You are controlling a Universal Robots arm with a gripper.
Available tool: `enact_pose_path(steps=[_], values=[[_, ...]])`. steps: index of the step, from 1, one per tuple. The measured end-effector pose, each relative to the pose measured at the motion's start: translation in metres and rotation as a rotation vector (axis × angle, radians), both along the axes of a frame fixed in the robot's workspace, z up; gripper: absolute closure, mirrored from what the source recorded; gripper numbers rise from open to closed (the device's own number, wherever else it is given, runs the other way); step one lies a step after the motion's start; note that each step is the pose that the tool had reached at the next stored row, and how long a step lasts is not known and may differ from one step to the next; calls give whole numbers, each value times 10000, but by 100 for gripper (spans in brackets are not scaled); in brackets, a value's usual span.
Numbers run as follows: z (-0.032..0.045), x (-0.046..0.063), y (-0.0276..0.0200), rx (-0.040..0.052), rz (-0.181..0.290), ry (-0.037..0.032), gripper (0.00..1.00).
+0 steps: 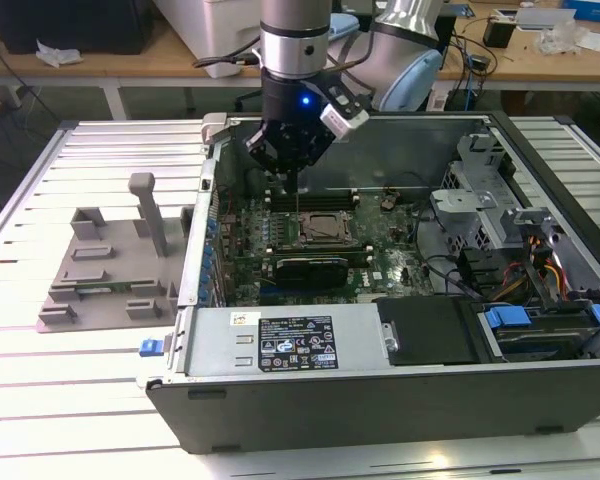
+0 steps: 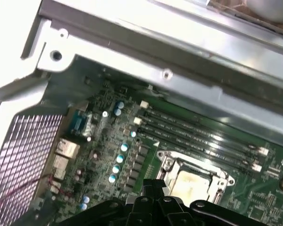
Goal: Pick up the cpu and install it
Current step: 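Install the first cpu locking lever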
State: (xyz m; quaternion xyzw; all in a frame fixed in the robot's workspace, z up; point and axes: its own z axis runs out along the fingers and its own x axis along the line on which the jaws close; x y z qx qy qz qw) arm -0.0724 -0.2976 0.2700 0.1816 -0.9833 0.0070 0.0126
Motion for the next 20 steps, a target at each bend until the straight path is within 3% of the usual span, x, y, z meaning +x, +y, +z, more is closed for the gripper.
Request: enact_pose_path(steps=[4,6,8,13,15,18,20], values=[[-16,-1,140,4,0,0,89],[-19,-2,187,4,-3,2,89],[-22,16,195,3,0,1,89],[-34,232,195,5,-1,32,89],[-39,251,195,5,-55,35,89],[-55,251,195,-20,-924,36,89],[-62,251,195,-30,-1234,36,89]])
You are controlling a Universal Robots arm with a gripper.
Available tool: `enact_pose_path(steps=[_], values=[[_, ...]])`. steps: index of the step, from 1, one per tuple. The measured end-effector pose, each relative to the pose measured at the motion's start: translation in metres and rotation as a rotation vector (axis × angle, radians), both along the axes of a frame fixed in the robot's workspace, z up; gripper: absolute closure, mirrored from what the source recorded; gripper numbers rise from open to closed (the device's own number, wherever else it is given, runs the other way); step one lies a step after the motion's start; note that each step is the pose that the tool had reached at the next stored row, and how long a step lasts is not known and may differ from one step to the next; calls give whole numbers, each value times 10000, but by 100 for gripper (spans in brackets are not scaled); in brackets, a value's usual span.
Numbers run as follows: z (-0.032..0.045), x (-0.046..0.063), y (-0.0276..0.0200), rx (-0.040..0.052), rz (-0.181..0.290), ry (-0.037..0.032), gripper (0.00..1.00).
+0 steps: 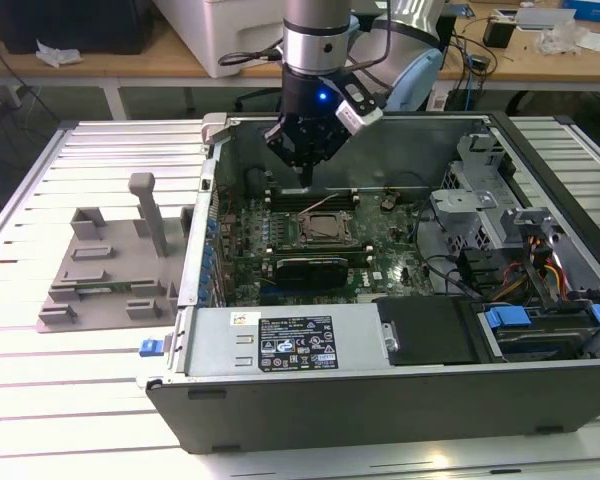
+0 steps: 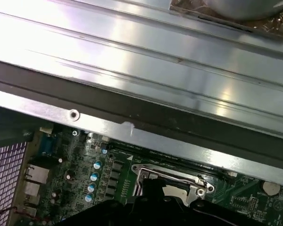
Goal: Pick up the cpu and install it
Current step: 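Install the first cpu locking lever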
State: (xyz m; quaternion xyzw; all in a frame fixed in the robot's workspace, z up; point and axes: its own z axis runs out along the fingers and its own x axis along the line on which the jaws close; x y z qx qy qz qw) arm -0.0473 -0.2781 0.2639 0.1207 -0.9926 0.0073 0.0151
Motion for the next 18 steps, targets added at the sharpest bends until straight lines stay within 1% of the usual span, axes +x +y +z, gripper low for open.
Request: enact_pose_path(steps=[1,3,9,11,15,18], values=[[-6,0,0,-7,-312,0,89],[-10,1,0,-40,-762,0,89],[-14,0,0,-157,-1612,-3,89],[-15,0,0,-203,-2009,-3,89],[-16,0,0,-243,-2510,-3,89],[-17,0,0,-295,-2912,-4,89]])
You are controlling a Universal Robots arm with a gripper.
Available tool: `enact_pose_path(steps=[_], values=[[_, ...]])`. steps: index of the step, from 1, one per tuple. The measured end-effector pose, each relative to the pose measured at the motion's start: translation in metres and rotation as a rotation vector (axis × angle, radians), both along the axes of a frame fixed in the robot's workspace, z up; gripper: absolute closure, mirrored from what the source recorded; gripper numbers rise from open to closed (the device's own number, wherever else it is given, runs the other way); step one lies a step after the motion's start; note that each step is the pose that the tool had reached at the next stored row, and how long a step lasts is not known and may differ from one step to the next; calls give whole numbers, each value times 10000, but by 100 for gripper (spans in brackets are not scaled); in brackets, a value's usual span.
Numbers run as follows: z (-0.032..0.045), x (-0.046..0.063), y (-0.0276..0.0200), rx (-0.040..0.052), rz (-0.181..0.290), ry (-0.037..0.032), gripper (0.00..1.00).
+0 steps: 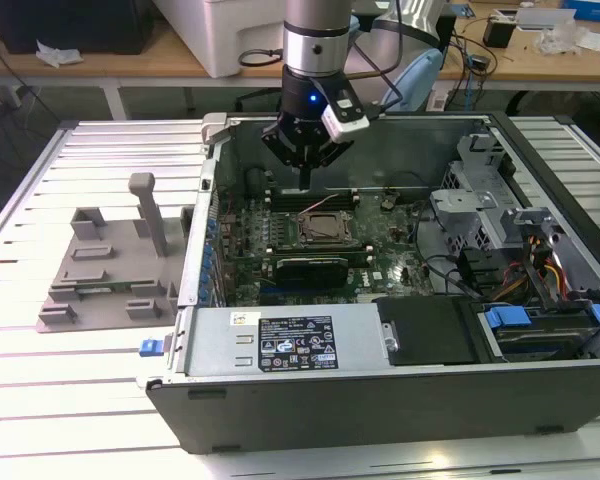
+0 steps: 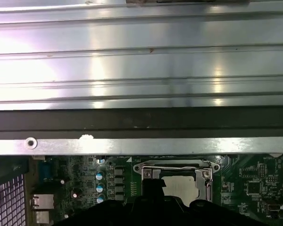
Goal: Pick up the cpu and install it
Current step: 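Install the first cpu locking lever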
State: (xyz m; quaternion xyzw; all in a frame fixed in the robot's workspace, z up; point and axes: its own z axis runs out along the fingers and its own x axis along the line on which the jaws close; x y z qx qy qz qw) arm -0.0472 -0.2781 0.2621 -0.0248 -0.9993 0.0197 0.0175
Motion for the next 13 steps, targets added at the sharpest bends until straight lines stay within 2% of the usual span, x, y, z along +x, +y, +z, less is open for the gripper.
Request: enact_pose_path(steps=[2,5,8,13], values=[[0,-1,0,-53,-161,0,89],[-12,0,0,-84,-161,-2,89],[-69,0,0,-110,-159,0,89],[-191,0,1,-100,-161,-1,89]])
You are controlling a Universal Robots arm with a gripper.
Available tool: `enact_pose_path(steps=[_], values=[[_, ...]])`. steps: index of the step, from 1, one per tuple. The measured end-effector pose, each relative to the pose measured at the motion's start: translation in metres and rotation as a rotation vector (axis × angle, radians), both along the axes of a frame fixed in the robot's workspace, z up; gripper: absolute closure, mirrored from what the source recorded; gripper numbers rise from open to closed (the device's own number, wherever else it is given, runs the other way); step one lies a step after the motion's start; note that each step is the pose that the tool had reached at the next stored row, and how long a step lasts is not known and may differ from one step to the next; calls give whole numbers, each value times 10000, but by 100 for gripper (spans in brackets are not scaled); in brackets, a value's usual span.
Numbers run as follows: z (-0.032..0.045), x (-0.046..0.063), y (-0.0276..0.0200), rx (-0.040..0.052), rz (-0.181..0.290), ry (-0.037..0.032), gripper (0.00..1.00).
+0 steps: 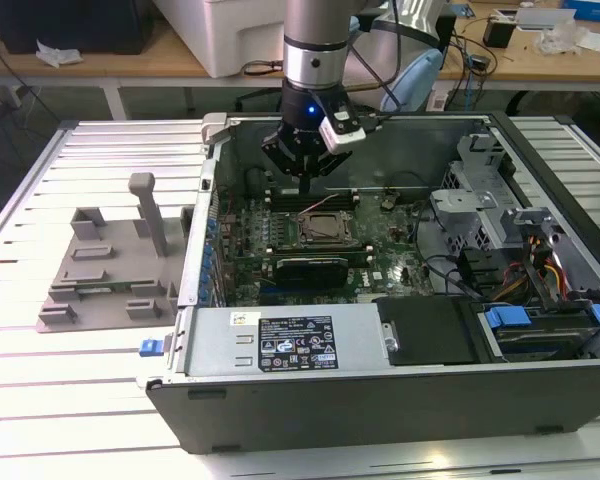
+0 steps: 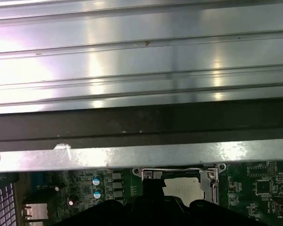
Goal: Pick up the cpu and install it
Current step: 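Install the first cpu locking lever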
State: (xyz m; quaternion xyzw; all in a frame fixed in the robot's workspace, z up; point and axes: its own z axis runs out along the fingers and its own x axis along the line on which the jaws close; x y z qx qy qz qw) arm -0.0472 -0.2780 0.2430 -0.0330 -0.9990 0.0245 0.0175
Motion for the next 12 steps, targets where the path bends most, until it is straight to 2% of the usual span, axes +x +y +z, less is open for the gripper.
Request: enact_pose_path(steps=[2,3,5,7,8,9,12], values=[[-25,0,10,68,3,1,89],[-39,0,19,163,24,1,89],[-58,0,29,247,121,1,89],[-84,0,32,263,316,3,89],[-106,0,32,264,645,9,89],[-120,-1,34,265,782,10,89],[-165,1,64,270,872,10,89]])
